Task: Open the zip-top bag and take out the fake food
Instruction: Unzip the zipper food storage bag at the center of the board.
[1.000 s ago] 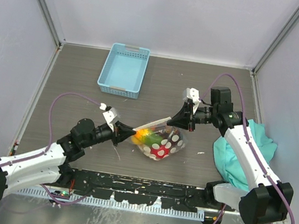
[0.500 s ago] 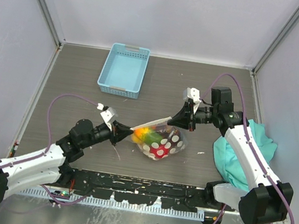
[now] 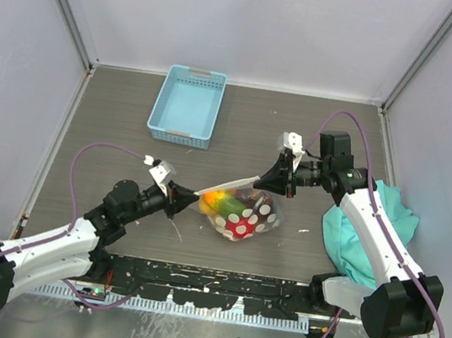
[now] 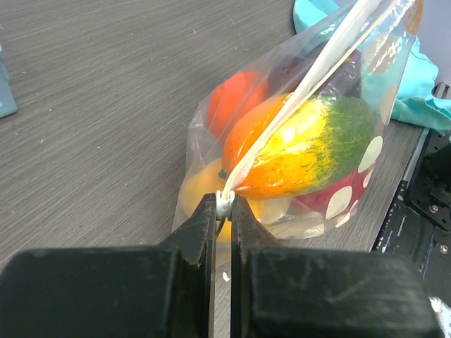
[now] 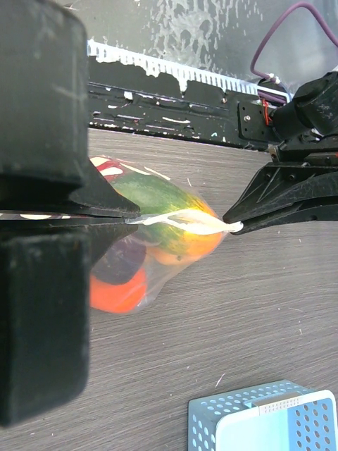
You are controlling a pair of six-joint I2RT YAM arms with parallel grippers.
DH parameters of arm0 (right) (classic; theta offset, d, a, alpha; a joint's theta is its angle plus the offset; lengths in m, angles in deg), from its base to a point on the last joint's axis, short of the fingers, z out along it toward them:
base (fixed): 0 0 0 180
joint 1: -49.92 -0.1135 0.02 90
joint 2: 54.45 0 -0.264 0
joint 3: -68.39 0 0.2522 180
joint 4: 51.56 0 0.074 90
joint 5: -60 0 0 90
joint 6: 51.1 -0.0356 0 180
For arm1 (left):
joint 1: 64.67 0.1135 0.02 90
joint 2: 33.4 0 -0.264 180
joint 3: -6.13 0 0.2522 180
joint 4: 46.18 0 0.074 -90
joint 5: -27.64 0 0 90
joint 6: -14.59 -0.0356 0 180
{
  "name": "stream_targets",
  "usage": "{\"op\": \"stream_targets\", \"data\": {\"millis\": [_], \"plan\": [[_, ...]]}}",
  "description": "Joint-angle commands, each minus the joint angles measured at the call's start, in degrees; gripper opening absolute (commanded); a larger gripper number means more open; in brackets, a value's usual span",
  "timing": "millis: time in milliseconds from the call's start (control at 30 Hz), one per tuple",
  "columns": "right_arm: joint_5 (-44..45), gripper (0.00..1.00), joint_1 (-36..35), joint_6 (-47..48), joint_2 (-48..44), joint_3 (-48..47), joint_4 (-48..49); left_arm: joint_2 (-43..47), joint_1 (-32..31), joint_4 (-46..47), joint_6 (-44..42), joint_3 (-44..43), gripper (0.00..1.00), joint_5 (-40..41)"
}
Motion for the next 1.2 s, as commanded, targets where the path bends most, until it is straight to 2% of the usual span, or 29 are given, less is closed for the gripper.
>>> {"op": "stream_targets", "data": {"millis": [0,1167], "plan": [[-1.0,0.01,0.8,0.3,-1.2,-2.9,0.9,0.0,1.4,0.5,0.3,1.1,0.0,3.1],[-1.1,0.01,1.2,1.1,-1.0,-3.2,0.0,-1.1,5.4,1.2,2.6,4.0,0.0,4.0]]}}
